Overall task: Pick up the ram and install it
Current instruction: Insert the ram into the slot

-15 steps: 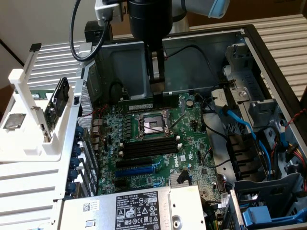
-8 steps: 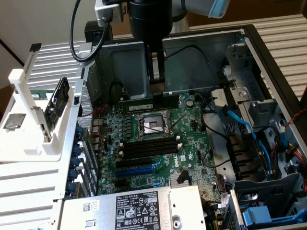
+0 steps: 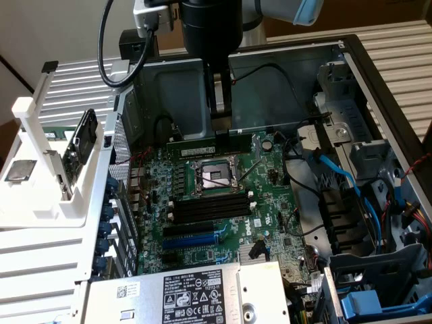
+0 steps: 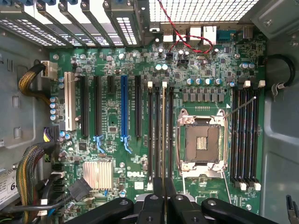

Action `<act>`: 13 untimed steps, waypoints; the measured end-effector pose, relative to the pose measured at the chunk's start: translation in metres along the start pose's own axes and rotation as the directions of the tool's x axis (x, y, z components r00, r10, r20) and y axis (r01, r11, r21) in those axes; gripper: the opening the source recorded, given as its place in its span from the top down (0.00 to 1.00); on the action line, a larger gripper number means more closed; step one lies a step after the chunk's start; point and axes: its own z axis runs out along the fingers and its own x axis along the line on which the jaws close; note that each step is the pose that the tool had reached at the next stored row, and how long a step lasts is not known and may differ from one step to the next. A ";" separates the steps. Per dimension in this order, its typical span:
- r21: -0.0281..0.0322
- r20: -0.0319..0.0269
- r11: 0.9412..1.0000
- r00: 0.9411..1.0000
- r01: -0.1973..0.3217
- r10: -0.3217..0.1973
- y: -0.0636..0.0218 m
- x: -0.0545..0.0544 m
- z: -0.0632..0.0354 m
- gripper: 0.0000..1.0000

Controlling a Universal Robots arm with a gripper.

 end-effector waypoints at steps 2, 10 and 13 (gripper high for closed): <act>0.000 0.000 1.000 1.000 0.000 0.000 0.0000 0.000 0.0000 0.88; 0.000 0.025 1.000 1.000 -0.001 0.001 0.0016 0.001 0.0051 0.88; 0.000 0.025 1.000 1.000 -0.001 0.001 0.0030 0.002 0.0142 0.88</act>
